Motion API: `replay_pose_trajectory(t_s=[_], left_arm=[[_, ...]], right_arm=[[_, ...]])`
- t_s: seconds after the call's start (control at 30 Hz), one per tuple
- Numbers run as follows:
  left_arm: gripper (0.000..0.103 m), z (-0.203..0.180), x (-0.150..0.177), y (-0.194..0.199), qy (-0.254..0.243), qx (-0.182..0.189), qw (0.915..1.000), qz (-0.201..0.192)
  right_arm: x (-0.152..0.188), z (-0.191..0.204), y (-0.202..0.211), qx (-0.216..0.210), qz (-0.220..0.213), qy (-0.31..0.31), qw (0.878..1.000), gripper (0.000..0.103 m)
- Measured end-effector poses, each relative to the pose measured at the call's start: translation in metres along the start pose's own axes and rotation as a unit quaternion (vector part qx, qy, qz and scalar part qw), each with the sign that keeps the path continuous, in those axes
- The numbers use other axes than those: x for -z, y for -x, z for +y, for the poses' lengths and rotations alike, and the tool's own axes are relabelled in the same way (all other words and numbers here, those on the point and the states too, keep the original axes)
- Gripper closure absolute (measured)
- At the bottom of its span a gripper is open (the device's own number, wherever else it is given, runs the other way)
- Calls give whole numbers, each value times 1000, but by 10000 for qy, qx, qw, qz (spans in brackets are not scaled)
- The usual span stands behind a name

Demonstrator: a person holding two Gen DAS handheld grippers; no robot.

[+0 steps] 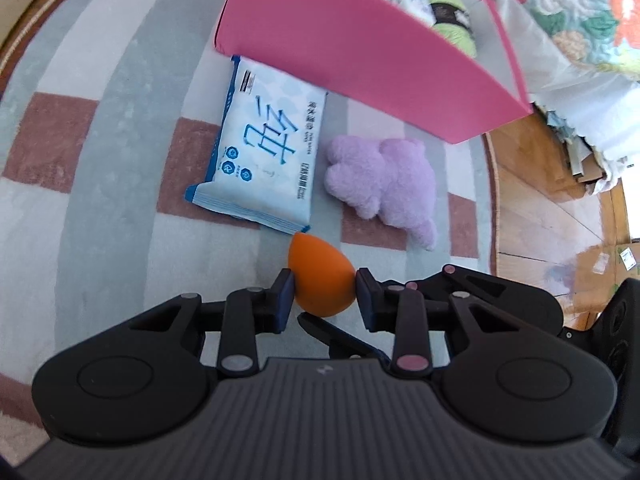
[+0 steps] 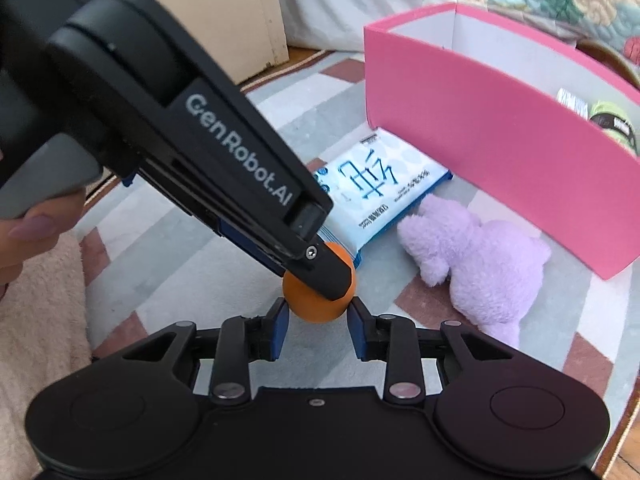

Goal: Organize objects
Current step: 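Carry the orange sponge with the left tool into the pink box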

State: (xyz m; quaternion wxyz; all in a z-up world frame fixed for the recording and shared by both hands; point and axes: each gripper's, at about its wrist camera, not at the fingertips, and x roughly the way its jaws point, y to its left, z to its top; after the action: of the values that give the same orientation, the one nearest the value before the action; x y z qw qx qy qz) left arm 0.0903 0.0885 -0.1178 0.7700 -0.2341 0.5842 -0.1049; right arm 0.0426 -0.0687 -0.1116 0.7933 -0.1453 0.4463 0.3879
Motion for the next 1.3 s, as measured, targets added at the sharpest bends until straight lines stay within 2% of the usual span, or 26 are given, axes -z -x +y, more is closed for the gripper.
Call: replay_pose_trajectory(t_s=[0.27, 0.6, 0.7, 0.77, 0.97, 1.13, 1.3], left_arm=[[71, -25, 18, 42, -392, 118, 9976, -551], [71, -60, 7, 90, -972, 290, 9899, -992], [71, -68, -7, 102, -1077, 386, 9877, -1070], [71, -72, -17, 108, -1084, 459, 9867, -1117], [71, -85, -51, 121, -1128, 601, 9852, -1146], [71, -98, -93, 120, -1108, 488, 9863, -1125], [71, -98, -146, 94, -931, 154, 9907, -983]], right_arm=[[-4, 16, 47, 187, -232, 313, 9991, 66], [-18, 5, 104, 391, -767, 451, 9953, 66], [-20, 7, 119, 479, -875, 427, 9941, 66], [-45, -16, 107, 532, -918, 427, 9934, 66], [-81, -33, 120, 688, -924, 558, 9918, 66], [-115, -52, 110, 885, -930, 706, 9892, 65], [-147, -88, 71, 836, -877, 553, 9911, 65]])
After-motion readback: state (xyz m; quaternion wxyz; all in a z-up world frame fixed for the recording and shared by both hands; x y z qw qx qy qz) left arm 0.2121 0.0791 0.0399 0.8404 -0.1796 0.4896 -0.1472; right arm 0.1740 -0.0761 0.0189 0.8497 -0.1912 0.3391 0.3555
